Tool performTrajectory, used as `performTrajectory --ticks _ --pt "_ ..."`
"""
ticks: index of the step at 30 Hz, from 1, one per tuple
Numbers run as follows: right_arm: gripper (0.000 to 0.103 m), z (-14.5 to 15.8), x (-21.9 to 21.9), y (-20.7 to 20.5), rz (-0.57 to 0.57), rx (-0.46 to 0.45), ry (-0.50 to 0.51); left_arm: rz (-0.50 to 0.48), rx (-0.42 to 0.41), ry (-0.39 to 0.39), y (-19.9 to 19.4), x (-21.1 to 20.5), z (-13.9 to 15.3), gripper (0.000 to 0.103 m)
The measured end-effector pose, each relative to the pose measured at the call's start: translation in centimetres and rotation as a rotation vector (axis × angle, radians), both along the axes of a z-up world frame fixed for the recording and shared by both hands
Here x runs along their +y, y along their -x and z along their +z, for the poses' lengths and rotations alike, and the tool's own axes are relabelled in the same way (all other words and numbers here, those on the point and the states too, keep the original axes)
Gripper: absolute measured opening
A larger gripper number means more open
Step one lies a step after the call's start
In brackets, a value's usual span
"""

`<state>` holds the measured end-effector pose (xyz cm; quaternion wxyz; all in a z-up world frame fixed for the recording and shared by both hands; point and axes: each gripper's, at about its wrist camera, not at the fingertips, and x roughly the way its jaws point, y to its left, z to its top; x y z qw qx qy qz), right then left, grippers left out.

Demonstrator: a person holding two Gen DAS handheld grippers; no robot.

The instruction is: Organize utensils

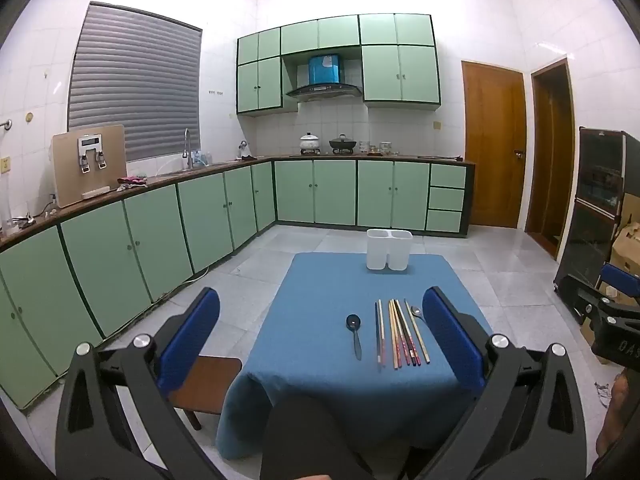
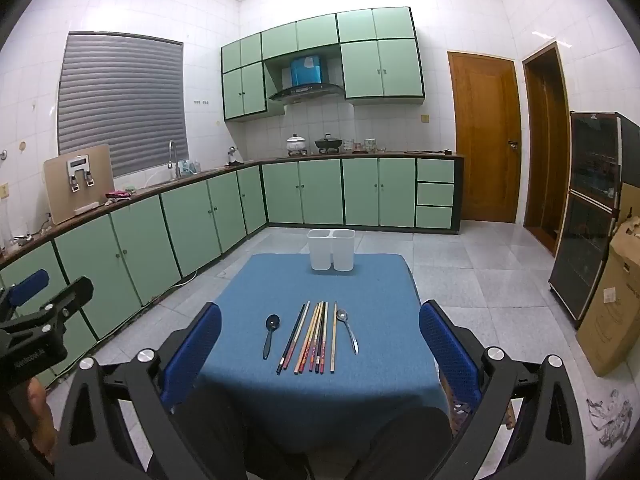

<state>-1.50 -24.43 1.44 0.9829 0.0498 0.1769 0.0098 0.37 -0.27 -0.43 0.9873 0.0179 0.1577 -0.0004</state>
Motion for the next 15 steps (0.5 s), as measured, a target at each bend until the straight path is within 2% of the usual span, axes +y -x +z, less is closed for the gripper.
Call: performTrajectory --ticks 15 --pt "0.097 -0.50 -0.02 -0.29 0.007 0.001 0.002 0.003 -0.002 0.010 0.35 0.74 0.38 0.098"
